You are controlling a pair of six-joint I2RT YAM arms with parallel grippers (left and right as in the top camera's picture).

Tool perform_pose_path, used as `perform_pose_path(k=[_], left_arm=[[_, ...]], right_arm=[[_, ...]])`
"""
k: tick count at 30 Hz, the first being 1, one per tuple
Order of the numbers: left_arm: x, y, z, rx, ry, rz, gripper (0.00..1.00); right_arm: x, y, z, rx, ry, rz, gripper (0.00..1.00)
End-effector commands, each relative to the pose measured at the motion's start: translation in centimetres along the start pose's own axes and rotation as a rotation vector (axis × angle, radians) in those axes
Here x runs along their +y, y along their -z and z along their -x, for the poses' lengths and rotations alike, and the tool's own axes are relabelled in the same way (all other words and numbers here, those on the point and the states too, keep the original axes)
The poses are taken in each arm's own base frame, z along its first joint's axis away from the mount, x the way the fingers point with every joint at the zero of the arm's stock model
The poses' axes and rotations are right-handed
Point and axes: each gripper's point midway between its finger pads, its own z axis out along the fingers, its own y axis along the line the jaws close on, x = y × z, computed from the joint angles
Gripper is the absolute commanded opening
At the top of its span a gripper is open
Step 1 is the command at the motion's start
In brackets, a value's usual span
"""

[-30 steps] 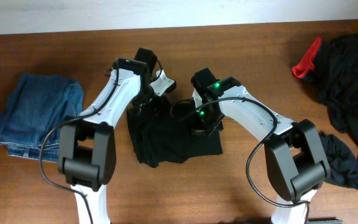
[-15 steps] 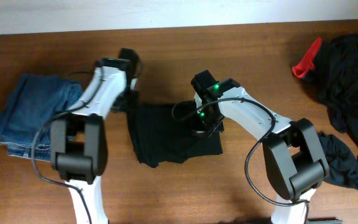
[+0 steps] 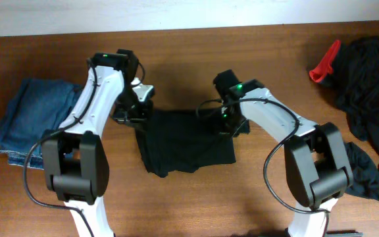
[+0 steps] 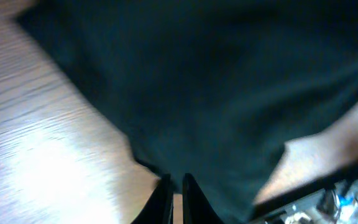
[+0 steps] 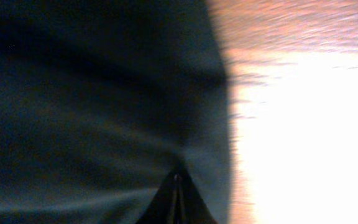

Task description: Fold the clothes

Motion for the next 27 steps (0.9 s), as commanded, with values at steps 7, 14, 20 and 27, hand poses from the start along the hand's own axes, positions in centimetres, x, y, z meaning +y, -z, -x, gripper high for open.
perform_pose_path(k=[7, 14, 20, 27], left_arm=[[-5.0, -4.0, -2.7, 0.083, -0.155, -0.156, 0.09], [1.0, -9.5, -5.4, 0.156, 0.115, 0.069, 0.08], [3.5, -9.5, -5.1, 0.122, 0.198, 0.081, 0.08], [3.5, -9.2, -4.3, 0.096, 0.158, 0.071, 0.09]], right_arm=[[-1.3, -0.6, 0.2, 0.008, 0.023, -0.020, 0.04], [-1.3, -0.6, 0.3, 0.004, 0.023, -0.021, 0.04], [-1.7, -0.5, 0.4, 0.009, 0.094, -0.020, 0.05], [-1.6, 0.2, 0.1, 0.064, 0.123, 0.166, 0.28]])
